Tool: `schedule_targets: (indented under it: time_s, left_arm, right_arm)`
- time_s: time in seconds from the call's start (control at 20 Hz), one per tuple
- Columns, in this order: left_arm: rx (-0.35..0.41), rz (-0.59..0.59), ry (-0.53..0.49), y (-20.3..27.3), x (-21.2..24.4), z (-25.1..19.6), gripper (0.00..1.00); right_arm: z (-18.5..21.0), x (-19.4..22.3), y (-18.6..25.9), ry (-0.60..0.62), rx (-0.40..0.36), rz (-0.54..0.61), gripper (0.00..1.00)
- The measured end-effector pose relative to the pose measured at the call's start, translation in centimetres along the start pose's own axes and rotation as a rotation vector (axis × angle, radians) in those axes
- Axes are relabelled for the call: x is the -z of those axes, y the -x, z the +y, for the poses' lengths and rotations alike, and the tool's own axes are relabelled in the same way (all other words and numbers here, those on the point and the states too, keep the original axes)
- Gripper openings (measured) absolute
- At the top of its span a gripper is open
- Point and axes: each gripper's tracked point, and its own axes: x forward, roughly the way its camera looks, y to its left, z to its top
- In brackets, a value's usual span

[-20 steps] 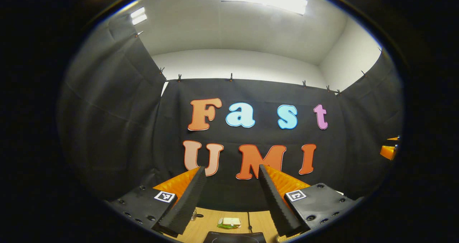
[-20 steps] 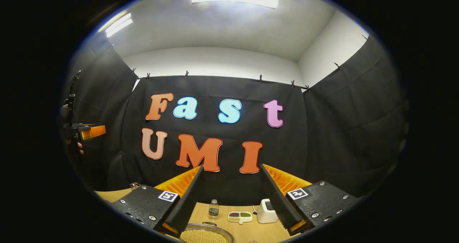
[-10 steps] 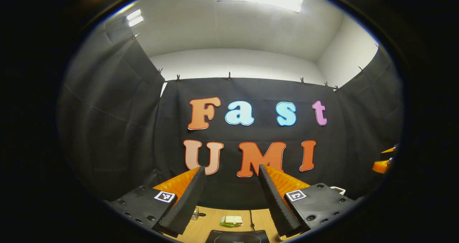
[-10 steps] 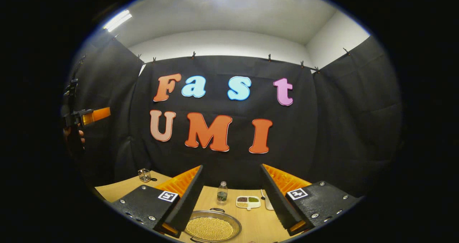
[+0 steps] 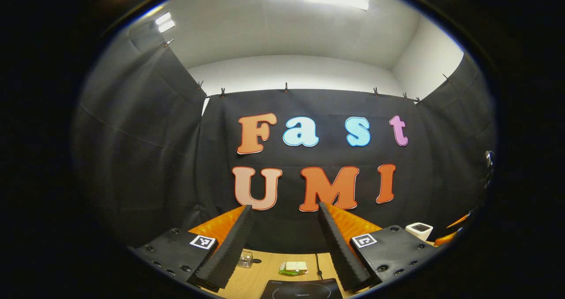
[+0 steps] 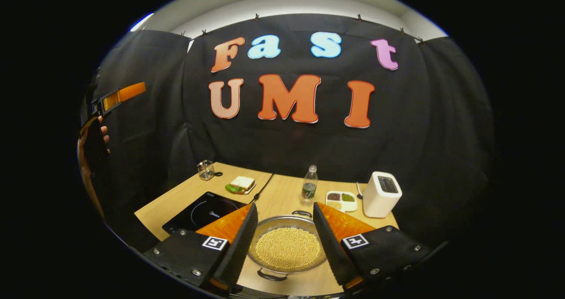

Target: First push the handle of the pot to place it horizontally, then grasp the pot with both hands and set it on the induction cooktop.

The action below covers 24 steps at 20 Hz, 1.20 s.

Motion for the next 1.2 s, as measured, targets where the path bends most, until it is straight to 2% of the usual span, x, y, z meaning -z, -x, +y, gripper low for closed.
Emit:
schedule_targets:
  time_s: [0.3, 0.35, 0.4, 0.45, 0.5, 0.8, 1.0, 1.2]
  left_arm:
    - [-0.02, 0.034, 0.007, -0.8, 2.1, 1.4, 0.96]
    - [-0.023, 0.035, 0.008, -0.8, 2.3, 1.6, 0.96]
    - [-0.026, 0.036, 0.007, -0.8, 2.5, 1.8, 0.96]
    - [-0.029, 0.037, 0.004, -0.9, 2.8, 2.0, 0.96]
    - [-0.032, 0.04, 0.0, -0.9, 3.1, 2.2, 0.96]
    - [-0.049, 0.075, -0.005, -1.3, 5.2, 3.4, 0.96]
    - [-0.057, 0.103, -0.007, -1.7, 6.7, 4.0, 0.98]
    - [-0.057, 0.126, -0.009, -2.2, 7.7, 4.1, 0.98]
  right_arm:
    - [3.4, 7.9, -2.2, -0.102, -0.122, 0.319, 0.47]
    - [3.8, 8.7, -2.3, -0.113, -0.135, 0.357, 0.37]
    - [4.2, 9.9, -2.5, -0.118, -0.143, 0.387, 0.33]
    - [4.5, 10.8, -2.6, -0.121, -0.146, 0.421, 0.22]
    - [4.9, 11.7, -2.9, -0.128, -0.152, 0.455, 0.23]
    - [7.8, 18.6, -3.9, -0.184, -0.219, 0.671, 0.0]
    - [8.8, 21.0, -4.4, -0.205, -0.248, 0.749, 0.0]
    - [9.3, 23.9, -4.9, -0.168, -0.257, 0.823, 0.0]
